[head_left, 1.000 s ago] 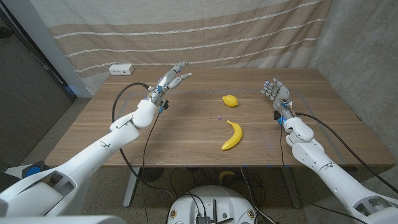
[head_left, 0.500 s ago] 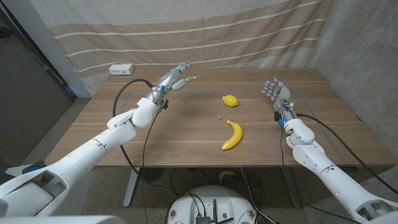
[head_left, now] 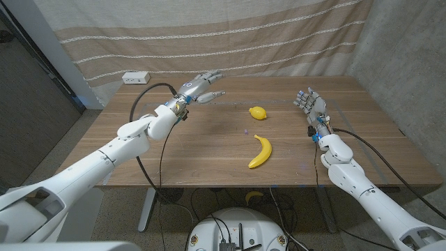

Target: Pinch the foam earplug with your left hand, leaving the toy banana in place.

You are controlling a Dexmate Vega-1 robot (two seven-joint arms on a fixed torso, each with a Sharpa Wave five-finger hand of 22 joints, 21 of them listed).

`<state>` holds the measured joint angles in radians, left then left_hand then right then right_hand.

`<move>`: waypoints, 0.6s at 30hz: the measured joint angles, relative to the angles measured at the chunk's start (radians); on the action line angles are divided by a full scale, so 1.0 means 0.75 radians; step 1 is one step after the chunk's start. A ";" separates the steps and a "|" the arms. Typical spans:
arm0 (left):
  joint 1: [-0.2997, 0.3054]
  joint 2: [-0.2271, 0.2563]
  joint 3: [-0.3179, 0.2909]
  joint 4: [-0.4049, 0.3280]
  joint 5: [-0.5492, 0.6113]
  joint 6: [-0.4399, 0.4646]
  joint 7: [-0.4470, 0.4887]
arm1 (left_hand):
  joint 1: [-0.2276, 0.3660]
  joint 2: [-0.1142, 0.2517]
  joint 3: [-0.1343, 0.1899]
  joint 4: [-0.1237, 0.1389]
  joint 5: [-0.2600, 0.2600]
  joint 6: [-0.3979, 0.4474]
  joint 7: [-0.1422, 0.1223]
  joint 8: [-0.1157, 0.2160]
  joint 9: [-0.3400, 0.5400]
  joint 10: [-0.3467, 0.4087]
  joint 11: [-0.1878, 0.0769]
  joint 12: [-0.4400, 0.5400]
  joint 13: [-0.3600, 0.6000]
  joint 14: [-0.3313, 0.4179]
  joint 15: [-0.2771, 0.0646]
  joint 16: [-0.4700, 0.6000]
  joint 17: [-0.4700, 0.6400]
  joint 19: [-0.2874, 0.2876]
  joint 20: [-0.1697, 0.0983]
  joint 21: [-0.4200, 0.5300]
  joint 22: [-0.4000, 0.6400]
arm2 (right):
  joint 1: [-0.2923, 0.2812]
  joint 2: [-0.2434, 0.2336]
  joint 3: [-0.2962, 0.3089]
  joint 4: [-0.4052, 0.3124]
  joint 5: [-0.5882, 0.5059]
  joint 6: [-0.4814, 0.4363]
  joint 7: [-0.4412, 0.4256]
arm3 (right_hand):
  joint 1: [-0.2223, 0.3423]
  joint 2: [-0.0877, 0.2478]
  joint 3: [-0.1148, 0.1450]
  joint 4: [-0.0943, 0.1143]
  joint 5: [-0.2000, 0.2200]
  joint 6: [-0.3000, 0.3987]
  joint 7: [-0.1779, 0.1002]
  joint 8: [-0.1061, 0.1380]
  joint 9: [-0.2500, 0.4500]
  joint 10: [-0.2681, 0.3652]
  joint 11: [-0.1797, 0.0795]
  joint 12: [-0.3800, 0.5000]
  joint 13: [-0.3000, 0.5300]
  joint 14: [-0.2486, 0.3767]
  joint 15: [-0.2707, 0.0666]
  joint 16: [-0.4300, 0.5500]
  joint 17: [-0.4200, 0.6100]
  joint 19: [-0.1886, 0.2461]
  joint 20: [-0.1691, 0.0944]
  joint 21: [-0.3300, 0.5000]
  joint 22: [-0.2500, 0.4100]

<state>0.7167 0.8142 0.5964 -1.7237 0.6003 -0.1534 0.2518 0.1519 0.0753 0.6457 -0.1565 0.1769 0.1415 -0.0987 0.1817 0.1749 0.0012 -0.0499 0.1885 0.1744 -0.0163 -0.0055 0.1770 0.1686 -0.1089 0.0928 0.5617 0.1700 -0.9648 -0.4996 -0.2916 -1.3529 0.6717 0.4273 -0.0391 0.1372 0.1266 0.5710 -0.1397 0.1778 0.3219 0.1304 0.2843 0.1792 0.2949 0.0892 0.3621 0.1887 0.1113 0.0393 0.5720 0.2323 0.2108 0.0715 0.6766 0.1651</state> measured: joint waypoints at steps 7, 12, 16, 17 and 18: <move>-0.010 0.036 0.015 -0.063 0.121 0.043 -0.058 | 0.000 0.000 0.000 0.000 0.000 -0.007 -0.012 0.000 0.000 -0.017 -0.002 0.000 0.000 -0.014 0.000 0.000 0.002 0.000 0.000 -0.010 0.000 | -0.007 0.000 0.002 -0.005 0.000 0.001 -0.003 | 0.000 0.000 0.000 0.000 0.000 0.007 0.007 0.000 0.000 0.007 0.007 -0.005 0.000 0.005 0.005 -0.009 0.000 0.000 0.000 -0.005 0.000; -0.016 0.052 0.021 -0.091 0.183 0.050 -0.089 | 0.000 0.000 0.000 -0.011 0.000 0.002 -0.022 0.000 0.000 -0.024 -0.010 0.000 0.001 -0.014 0.000 0.000 0.002 0.000 0.000 -0.010 0.000 | -0.013 0.000 0.003 -0.010 0.002 0.001 -0.007 | 0.000 0.000 -0.003 -0.003 0.000 0.007 0.007 -0.010 0.000 0.007 0.007 -0.005 0.000 0.007 0.007 -0.009 0.000 0.000 0.000 -0.010 0.000; -0.025 0.065 0.026 -0.112 0.232 0.049 -0.115 | 0.014 -0.014 0.003 -0.019 0.000 0.014 -0.033 0.012 0.000 -0.024 -0.010 0.000 0.007 -0.014 0.000 0.000 0.002 0.000 0.000 -0.019 0.000 | -0.020 0.000 0.005 -0.016 0.002 0.002 -0.010 | 0.000 0.000 -0.003 -0.003 0.000 0.007 0.007 -0.010 0.000 0.007 0.007 -0.008 0.000 0.007 0.007 -0.009 0.000 0.009 -0.010 -0.010 0.000; -0.027 0.068 0.027 -0.116 0.245 0.048 -0.118 | 0.017 -0.016 0.006 -0.025 0.000 0.017 -0.036 0.015 0.000 -0.024 -0.010 0.000 0.007 -0.014 0.000 0.000 0.002 0.002 -0.002 -0.019 0.000 | -0.021 0.000 0.006 -0.017 0.002 0.002 -0.011 | 0.000 0.000 -0.003 -0.003 0.000 0.007 0.007 -0.010 0.000 0.007 0.007 -0.010 0.000 0.007 0.007 -0.009 0.000 0.009 -0.010 -0.010 0.000; -0.028 0.068 0.028 -0.117 0.245 0.048 -0.118 | 0.023 -0.016 0.005 -0.027 0.000 0.019 -0.038 0.015 0.000 -0.024 -0.010 0.000 0.007 -0.017 0.003 0.000 0.002 0.005 -0.005 -0.020 0.000 | -0.024 0.000 0.007 -0.020 0.002 0.003 -0.013 | 0.000 0.000 -0.003 -0.003 0.000 0.007 0.007 -0.010 0.000 0.007 0.007 -0.010 0.000 0.007 0.007 -0.009 0.000 0.009 -0.010 -0.010 0.000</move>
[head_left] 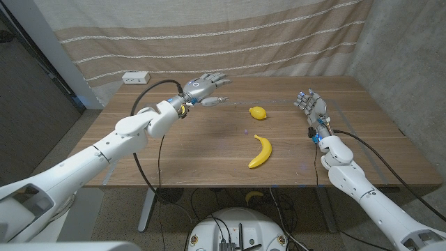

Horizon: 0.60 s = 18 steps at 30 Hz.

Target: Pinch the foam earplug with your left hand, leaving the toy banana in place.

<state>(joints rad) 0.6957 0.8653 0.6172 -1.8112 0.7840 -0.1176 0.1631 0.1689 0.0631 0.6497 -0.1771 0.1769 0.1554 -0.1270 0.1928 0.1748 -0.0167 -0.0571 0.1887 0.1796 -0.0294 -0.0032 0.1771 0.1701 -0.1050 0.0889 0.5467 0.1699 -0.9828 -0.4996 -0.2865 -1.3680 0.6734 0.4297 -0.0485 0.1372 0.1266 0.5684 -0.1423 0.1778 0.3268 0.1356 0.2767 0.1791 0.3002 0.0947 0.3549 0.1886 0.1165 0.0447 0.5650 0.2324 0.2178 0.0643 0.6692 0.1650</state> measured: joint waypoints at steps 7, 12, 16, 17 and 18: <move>-0.026 0.010 0.012 -0.017 0.080 -0.028 -0.019 | 0.021 -0.017 0.000 -0.008 0.000 0.017 -0.007 0.010 0.000 -0.007 -0.007 0.000 0.000 -0.011 -0.003 0.000 0.000 0.007 -0.007 -0.010 0.000 | -0.014 -0.001 0.005 -0.013 0.000 0.006 -0.010 | 0.000 0.000 -0.006 0.006 0.000 0.000 0.000 0.000 0.000 0.015 0.000 0.000 0.000 0.000 0.000 0.000 0.000 0.000 0.000 -0.005 0.000; -0.051 0.016 0.023 -0.033 0.137 -0.052 -0.039 | 0.044 -0.026 0.006 -0.014 0.000 0.019 -0.010 0.010 0.000 -0.013 -0.012 0.000 0.000 -0.022 -0.002 0.000 0.000 0.007 -0.007 -0.017 0.000 | -0.026 -0.003 0.009 -0.024 -0.001 0.009 -0.020 | 0.000 0.000 -0.006 0.006 0.000 0.010 0.005 -0.009 0.000 0.015 0.000 -0.005 0.000 0.000 0.000 0.000 0.000 0.006 0.006 -0.010 0.000; -0.072 0.020 0.032 -0.045 0.176 -0.071 -0.065 | 0.055 -0.037 0.006 -0.013 0.000 0.017 -0.018 0.010 0.000 -0.024 -0.009 0.000 0.000 -0.029 0.005 0.000 0.000 0.007 -0.007 -0.020 0.000 | -0.036 -0.006 0.012 -0.034 -0.003 0.010 -0.029 | 0.000 0.000 -0.006 0.006 0.000 0.010 0.005 -0.009 0.000 0.014 0.000 -0.005 0.000 0.000 0.000 0.000 0.000 0.010 0.010 -0.010 0.000; -0.080 0.022 0.034 -0.049 0.193 -0.081 -0.078 | 0.057 -0.039 0.006 -0.013 0.000 0.019 -0.019 0.010 0.000 -0.024 -0.009 0.000 0.000 -0.029 0.005 0.000 0.000 0.008 -0.008 -0.020 0.000 | -0.040 -0.006 0.014 -0.039 -0.004 0.011 -0.031 | 0.000 0.000 -0.006 0.006 0.000 0.010 0.005 -0.009 0.000 0.014 0.000 -0.005 0.000 0.000 0.000 0.000 0.000 0.010 0.010 -0.010 0.000; -0.089 0.023 0.038 -0.052 0.193 -0.081 -0.078 | 0.062 -0.040 0.006 -0.013 0.000 0.022 -0.021 0.010 0.000 -0.024 -0.009 0.000 0.000 -0.029 0.005 0.000 0.000 0.013 -0.013 -0.020 0.000 | -0.040 -0.006 0.014 -0.039 -0.004 0.011 -0.033 | 0.000 0.000 -0.006 0.006 0.000 0.010 0.005 -0.009 0.000 0.014 0.000 -0.005 0.000 0.000 0.000 0.000 0.000 0.010 0.010 -0.010 0.000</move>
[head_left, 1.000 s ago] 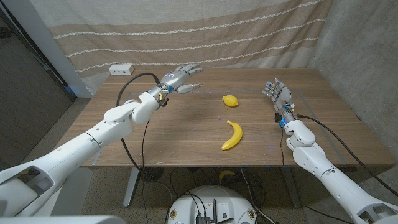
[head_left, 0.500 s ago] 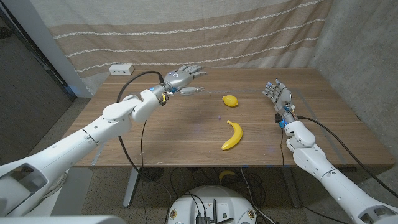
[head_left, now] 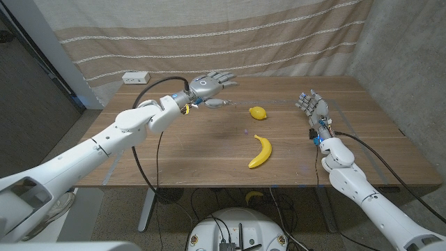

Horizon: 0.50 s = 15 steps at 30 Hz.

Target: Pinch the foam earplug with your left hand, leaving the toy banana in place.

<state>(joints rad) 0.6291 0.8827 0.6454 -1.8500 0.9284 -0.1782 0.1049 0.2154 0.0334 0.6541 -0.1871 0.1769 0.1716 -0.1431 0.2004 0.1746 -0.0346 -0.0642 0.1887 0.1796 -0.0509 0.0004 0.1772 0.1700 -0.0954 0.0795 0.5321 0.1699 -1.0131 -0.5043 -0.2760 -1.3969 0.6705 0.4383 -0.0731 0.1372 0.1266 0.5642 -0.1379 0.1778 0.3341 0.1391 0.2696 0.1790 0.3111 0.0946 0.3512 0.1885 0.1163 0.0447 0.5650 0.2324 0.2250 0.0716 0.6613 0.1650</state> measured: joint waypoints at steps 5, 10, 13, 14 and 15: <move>-0.039 0.003 0.014 -0.008 0.056 -0.056 -0.055 | 0.023 -0.016 0.000 0.000 0.000 0.022 0.003 0.010 0.007 0.000 0.000 0.000 0.000 -0.007 0.007 0.000 0.000 0.001 -0.001 -0.010 0.000 | -0.015 -0.003 0.005 -0.014 -0.001 0.002 -0.008 | 0.000 0.000 -0.002 0.002 0.000 0.005 0.004 -0.005 0.000 0.000 0.000 -0.005 0.007 0.013 -0.002 0.000 0.000 0.000 0.000 -0.008 0.000; -0.068 0.003 0.023 -0.019 0.094 -0.086 -0.092 | 0.053 -0.036 0.000 0.000 0.000 0.045 -0.010 0.021 0.007 0.000 0.000 0.000 0.000 -0.011 0.011 0.000 0.000 0.001 -0.001 -0.027 0.000 | -0.022 -0.003 0.009 -0.019 -0.001 0.003 -0.013 | 0.000 0.000 -0.006 0.006 0.000 0.011 0.001 -0.005 0.000 0.005 0.005 -0.005 0.007 0.012 -0.003 -0.011 0.000 0.000 0.000 -0.009 0.000; -0.082 0.001 0.026 -0.027 0.107 -0.094 -0.102 | 0.076 -0.060 0.000 0.000 0.000 0.069 -0.023 0.030 0.006 0.000 0.000 0.000 0.000 -0.011 0.011 0.000 0.000 0.011 -0.011 -0.039 0.000 | -0.024 -0.003 0.010 -0.020 -0.001 0.005 -0.014 | 0.000 0.000 -0.006 0.006 0.000 0.014 0.005 -0.010 0.000 0.007 0.007 -0.005 0.007 0.012 -0.003 -0.011 0.000 0.000 0.000 -0.013 0.000; -0.087 0.000 0.028 -0.030 0.107 -0.094 -0.102 | 0.085 -0.068 0.000 0.000 0.000 0.081 -0.026 0.037 0.007 0.001 0.000 0.000 0.000 -0.011 0.011 0.000 0.000 0.011 -0.011 -0.044 0.000 | -0.024 -0.003 0.010 -0.020 -0.001 0.006 -0.014 | 0.000 0.000 -0.006 0.006 0.000 0.014 0.005 -0.010 0.000 0.007 0.007 -0.005 0.007 0.012 -0.003 -0.011 0.000 0.000 0.000 -0.015 0.000; -0.089 -0.001 0.028 -0.031 0.107 -0.094 -0.102 | 0.093 -0.076 0.000 0.000 0.000 0.095 -0.026 0.044 0.006 0.004 -0.003 0.000 0.000 -0.011 0.011 0.001 0.000 0.011 -0.011 -0.049 0.000 | -0.024 -0.003 0.010 -0.020 -0.001 0.006 -0.014 | 0.000 0.000 -0.006 0.006 0.000 0.014 0.005 -0.010 0.000 0.007 0.007 -0.005 0.007 0.012 -0.002 -0.011 0.000 0.000 0.000 -0.015 0.000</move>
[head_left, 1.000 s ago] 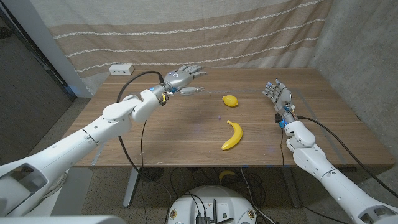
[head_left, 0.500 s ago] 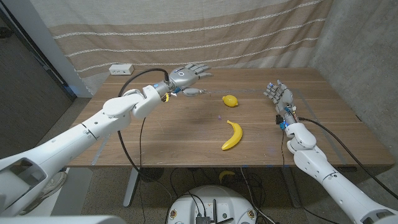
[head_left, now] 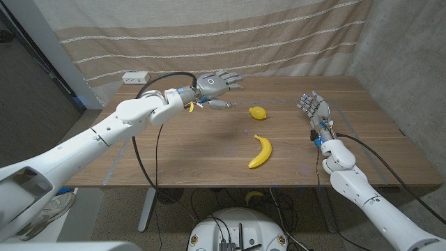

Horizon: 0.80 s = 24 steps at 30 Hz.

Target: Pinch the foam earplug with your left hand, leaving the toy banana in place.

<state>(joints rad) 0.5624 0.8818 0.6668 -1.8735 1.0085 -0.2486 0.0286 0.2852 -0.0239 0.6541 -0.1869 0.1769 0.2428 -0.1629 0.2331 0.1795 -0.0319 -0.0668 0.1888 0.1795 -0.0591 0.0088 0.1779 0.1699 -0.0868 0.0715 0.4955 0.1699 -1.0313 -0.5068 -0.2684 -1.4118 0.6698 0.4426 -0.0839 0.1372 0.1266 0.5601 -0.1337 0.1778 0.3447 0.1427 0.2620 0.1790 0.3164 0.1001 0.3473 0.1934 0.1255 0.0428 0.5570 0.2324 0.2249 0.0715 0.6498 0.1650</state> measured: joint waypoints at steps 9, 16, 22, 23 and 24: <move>-0.030 -0.016 0.014 -0.013 0.105 -0.031 -0.034 | 0.121 -0.096 -0.004 -0.004 0.011 0.194 -0.020 0.077 0.006 0.021 -0.021 0.005 0.000 0.010 0.010 0.000 0.000 0.069 -0.006 -0.036 0.000 | -0.009 -0.001 0.007 -0.003 0.007 0.001 0.000 | 0.000 0.000 -0.009 -0.002 0.000 0.012 0.002 0.000 0.000 0.014 0.000 -0.005 0.000 0.001 0.001 0.000 0.000 0.010 0.000 0.000 0.000; -0.039 -0.027 0.024 -0.008 0.201 -0.031 0.025 | 0.302 -0.158 -0.004 -0.004 0.031 0.370 -0.045 0.150 0.018 0.078 -0.054 0.010 0.000 0.063 0.000 0.010 0.000 0.186 -0.024 -0.060 0.000 | -0.013 -0.001 0.012 0.002 0.013 0.003 0.003 | 0.000 0.000 -0.013 0.002 0.000 0.024 0.005 0.000 0.000 0.024 0.010 -0.005 0.000 0.005 0.005 0.000 0.000 0.010 0.000 -0.010 0.000; -0.044 -0.037 0.038 0.004 0.248 -0.019 0.064 | 0.406 -0.176 -0.004 -0.004 0.042 0.465 -0.059 0.191 0.025 0.110 -0.071 0.017 0.000 0.082 -0.005 0.010 0.000 0.237 -0.031 -0.076 0.000 | -0.014 -0.001 0.014 0.004 0.017 0.006 0.008 | 0.000 0.000 -0.013 0.002 0.000 0.033 0.003 0.000 0.000 0.031 0.002 -0.010 -0.001 0.005 0.005 0.000 0.000 0.010 0.000 -0.010 0.000; -0.045 -0.039 0.042 0.006 0.254 -0.018 0.069 | 0.429 -0.178 -0.004 -0.004 0.042 0.487 -0.061 0.204 0.028 0.115 -0.077 0.017 0.000 0.087 0.000 0.010 0.000 0.239 -0.035 -0.083 0.000 | -0.014 -0.001 0.014 0.004 0.017 0.006 0.009 | 0.000 0.000 -0.013 0.002 0.000 0.036 0.003 0.000 0.000 0.031 0.002 -0.010 0.000 0.005 0.005 0.000 0.000 0.010 0.000 -0.013 0.000; -0.045 -0.039 0.042 0.006 0.262 -0.015 0.076 | 0.454 -0.180 -0.004 -0.004 0.042 0.507 -0.064 0.216 0.031 0.124 -0.085 0.017 0.000 0.086 0.000 0.010 0.000 0.249 -0.033 -0.089 0.000 | -0.015 -0.001 0.014 0.004 0.017 0.006 0.009 | 0.000 0.000 -0.013 0.002 0.000 0.036 0.003 0.000 0.000 0.036 0.007 -0.010 -0.001 0.005 0.005 -0.002 0.000 0.010 0.000 -0.018 0.000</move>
<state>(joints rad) 0.5285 0.8525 0.6980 -1.8688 1.2051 -0.2597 0.0857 0.6255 -0.1590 0.6513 -0.1895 0.2087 0.6233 -0.2108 0.3954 0.2024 0.0612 -0.1307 0.2013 0.1793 0.0057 0.0090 0.1851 0.1698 0.0997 0.0470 0.4287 0.1698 -1.0423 -0.5075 -0.2577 -1.4087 0.6827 0.4471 -0.0770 0.1372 0.1266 0.5506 -0.1324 0.1778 0.3720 0.1448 0.2620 0.1789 0.3433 0.1054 0.3398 0.1930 0.1291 0.0466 0.5553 0.2325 0.2321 0.0715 0.6360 0.1649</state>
